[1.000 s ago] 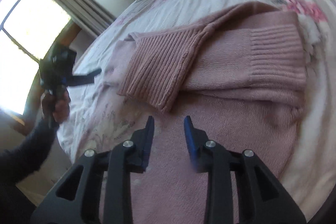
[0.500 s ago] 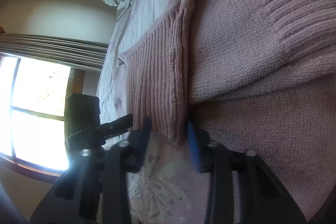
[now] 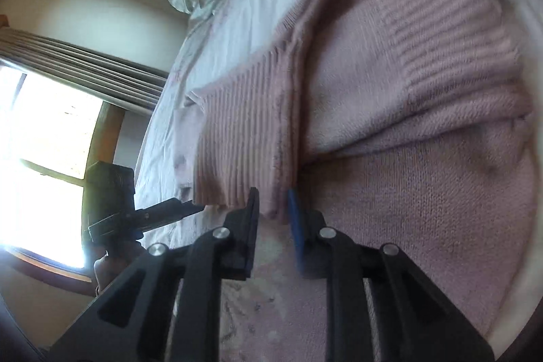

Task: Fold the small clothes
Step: 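Fold the held edge over the body with the left tool and release, then grasp the ribbed sweater hem with both tools side by side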

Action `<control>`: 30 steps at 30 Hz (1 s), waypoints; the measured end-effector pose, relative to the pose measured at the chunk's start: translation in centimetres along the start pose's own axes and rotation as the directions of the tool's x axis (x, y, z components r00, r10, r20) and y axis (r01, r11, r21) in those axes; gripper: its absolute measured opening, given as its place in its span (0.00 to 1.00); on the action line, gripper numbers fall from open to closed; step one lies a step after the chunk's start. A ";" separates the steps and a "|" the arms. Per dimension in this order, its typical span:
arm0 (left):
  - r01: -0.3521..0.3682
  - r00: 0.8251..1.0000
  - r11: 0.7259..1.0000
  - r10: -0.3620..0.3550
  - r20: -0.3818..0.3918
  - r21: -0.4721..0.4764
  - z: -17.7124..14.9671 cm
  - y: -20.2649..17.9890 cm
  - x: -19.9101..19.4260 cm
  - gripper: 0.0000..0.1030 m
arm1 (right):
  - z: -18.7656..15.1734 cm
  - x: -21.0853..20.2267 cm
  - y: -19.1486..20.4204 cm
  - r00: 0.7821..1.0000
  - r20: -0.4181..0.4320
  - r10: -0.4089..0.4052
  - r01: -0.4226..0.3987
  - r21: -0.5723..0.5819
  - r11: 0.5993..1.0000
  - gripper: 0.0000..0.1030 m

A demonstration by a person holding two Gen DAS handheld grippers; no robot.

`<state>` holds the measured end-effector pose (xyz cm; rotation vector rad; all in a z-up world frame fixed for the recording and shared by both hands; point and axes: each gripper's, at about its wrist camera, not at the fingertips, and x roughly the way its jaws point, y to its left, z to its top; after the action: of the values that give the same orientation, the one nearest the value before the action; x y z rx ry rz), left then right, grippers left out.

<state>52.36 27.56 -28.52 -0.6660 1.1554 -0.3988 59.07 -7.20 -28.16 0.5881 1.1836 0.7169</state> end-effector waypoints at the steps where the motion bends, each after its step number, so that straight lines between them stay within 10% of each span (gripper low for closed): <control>1: 0.020 1.000 1.000 -0.020 0.022 0.000 0.3 -0.2 -0.6 0.65 | 0.3 -0.8 0.6 0.999 0.032 0.008 -0.008 -0.017 1.000 0.21; 6: 0.272 0.956 0.962 -0.271 0.113 0.012 2.7 -1.0 -0.2 0.75 | 1.2 0.9 0.7 0.990 0.027 0.137 -0.138 0.036 0.990 0.21; 11: 0.220 0.975 0.971 -0.215 0.064 -0.093 3.6 2.0 3.7 0.69 | 0.6 3.5 -2.8 0.999 -0.013 0.031 -0.029 0.114 0.993 0.06; 14: 0.248 0.967 0.962 -0.240 0.082 -0.111 2.3 1.9 0.5 0.84 | -1.3 -0.6 -2.5 0.996 0.037 0.077 -0.081 0.120 0.989 0.35; 24: 0.120 0.989 0.992 -0.117 0.093 -0.031 -18.6 5.1 -15.5 0.96 | -20.7 -15.2 -3.9 0.999 0.022 0.040 -0.042 0.083 0.996 0.51; 30: 0.151 0.988 0.976 -0.152 0.003 -0.157 -27.2 9.6 -14.8 0.96 | -29.2 -18.0 -7.6 0.997 -0.070 0.024 -0.012 0.163 0.987 0.54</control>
<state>21.27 36.19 -31.19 -0.8950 1.1561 -0.4429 28.75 -24.73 -30.93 0.7142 1.3132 0.6651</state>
